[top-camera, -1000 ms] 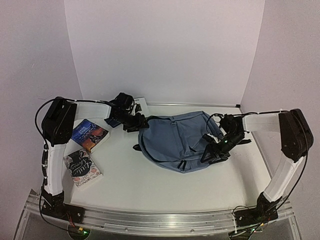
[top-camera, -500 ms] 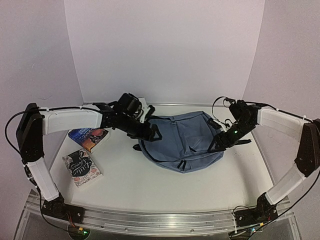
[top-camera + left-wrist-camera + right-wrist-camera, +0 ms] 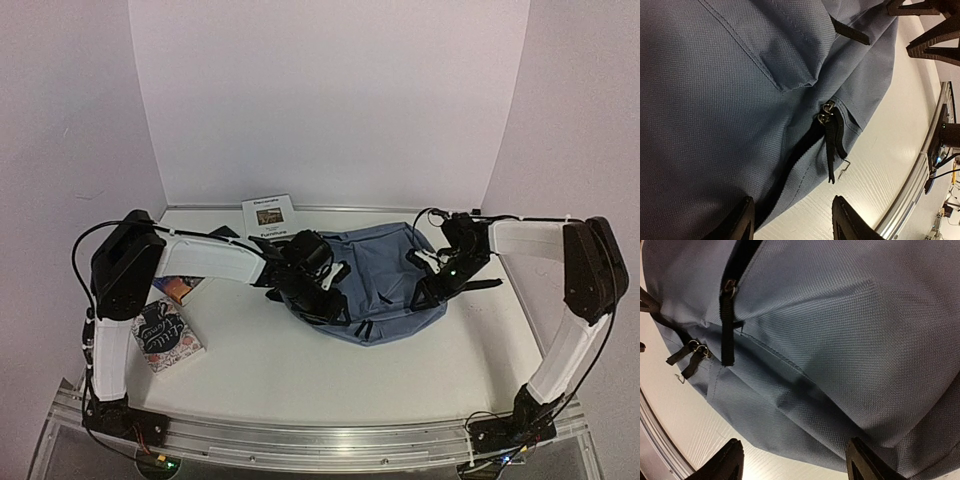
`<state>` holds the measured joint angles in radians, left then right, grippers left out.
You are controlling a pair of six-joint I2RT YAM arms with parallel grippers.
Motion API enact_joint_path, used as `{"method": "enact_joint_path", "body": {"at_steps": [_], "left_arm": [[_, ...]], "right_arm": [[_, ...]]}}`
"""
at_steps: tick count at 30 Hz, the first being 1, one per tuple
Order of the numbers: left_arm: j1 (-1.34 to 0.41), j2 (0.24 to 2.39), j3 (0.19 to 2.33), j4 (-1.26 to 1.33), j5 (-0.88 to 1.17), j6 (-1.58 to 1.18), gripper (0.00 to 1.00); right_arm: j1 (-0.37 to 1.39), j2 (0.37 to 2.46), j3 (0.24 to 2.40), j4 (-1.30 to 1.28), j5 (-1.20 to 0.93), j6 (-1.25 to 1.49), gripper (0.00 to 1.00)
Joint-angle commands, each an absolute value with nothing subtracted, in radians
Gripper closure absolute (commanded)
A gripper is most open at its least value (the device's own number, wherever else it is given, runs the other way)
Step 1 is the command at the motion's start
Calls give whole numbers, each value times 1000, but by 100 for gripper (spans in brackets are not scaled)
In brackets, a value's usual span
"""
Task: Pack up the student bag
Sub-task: Unzip the student bag at the center of the board.
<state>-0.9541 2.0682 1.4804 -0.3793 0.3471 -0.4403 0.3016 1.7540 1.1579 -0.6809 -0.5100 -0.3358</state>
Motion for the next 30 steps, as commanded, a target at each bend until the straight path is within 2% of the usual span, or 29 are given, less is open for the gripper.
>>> {"method": "enact_joint_path", "body": {"at_steps": [1, 8, 23, 30], "left_arm": [[-968, 2114, 1579, -347, 372, -466, 51], [-990, 2136, 1603, -345, 379, -470, 58], [-1045, 2069, 1583, -384, 244, -458, 60], [-1048, 1983, 1548, -376, 158, -483, 57]], "right_arm": [[302, 1795, 1131, -627, -489, -312, 30], [302, 1829, 1107, -604, -497, -294, 34], [302, 1847, 1091, -597, -510, -281, 36], [302, 1845, 1086, -597, -512, -279, 37]]}}
